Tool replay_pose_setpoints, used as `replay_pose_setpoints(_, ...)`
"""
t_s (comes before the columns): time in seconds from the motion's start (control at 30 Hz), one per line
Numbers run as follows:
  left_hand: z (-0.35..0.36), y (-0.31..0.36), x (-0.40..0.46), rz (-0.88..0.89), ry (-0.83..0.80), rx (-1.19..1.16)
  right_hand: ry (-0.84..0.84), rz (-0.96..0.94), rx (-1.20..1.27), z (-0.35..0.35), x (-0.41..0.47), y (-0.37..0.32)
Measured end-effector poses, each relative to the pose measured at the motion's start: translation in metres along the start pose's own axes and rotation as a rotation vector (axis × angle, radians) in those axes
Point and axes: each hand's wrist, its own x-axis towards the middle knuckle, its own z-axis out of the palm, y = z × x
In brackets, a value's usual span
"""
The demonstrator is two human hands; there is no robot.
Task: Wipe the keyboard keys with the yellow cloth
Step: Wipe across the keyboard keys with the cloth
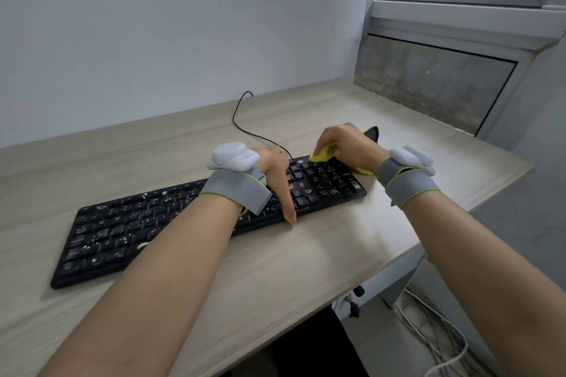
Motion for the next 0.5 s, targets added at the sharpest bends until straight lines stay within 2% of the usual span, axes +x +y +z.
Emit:
replay_pose_setpoints(0.3,0.002,-0.001,0.000,0.000,0.014,-0.006,-0.031,-0.060,0.002,0.010,0.003,-0.019)
replay_pose_setpoints(0.5,0.001,-0.001,-0.001,0.003,0.006,-0.001,0.029,0.043,-0.093,0.005,-0.005,-0.006)
